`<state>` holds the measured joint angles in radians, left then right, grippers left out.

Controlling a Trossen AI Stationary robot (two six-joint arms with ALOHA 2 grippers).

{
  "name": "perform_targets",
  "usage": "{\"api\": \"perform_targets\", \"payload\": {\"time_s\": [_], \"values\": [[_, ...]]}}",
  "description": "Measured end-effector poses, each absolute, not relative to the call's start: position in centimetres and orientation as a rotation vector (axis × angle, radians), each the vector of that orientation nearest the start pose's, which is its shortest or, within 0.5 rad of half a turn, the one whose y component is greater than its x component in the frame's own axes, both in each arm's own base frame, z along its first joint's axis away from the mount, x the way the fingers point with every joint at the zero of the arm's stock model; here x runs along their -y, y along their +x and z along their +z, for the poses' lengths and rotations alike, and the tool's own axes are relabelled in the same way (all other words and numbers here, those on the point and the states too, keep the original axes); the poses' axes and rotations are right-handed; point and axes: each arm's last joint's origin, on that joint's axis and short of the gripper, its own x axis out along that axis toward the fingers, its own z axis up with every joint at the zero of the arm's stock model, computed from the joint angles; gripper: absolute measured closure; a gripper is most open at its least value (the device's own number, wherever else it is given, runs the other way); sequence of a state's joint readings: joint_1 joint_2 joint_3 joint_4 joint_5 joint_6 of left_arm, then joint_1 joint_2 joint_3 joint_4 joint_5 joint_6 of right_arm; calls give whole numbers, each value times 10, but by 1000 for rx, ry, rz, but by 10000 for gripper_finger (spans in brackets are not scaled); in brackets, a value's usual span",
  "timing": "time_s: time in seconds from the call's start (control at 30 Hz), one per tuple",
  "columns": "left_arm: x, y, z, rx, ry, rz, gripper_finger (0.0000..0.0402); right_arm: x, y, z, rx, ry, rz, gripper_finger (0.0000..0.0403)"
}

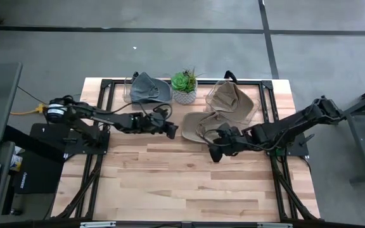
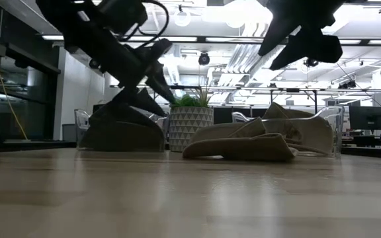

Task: Pick & Place hat
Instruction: Put the light brown cap into the right transparent bin

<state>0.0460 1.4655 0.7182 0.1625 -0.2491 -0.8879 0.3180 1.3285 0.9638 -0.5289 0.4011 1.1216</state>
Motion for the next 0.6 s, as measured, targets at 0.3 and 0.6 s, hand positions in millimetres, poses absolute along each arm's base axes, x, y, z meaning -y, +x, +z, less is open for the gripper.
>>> {"api": "perform_targets", "payload": {"time_s": [0.3, 0.6], "values": [[-34, 329, 184, -430, -786, 583, 156, -75, 253, 253, -741, 665, -484, 231], [-48, 344, 175, -514, -729, 605, 137, -76, 247, 248, -884, 619, -411, 231]]}}
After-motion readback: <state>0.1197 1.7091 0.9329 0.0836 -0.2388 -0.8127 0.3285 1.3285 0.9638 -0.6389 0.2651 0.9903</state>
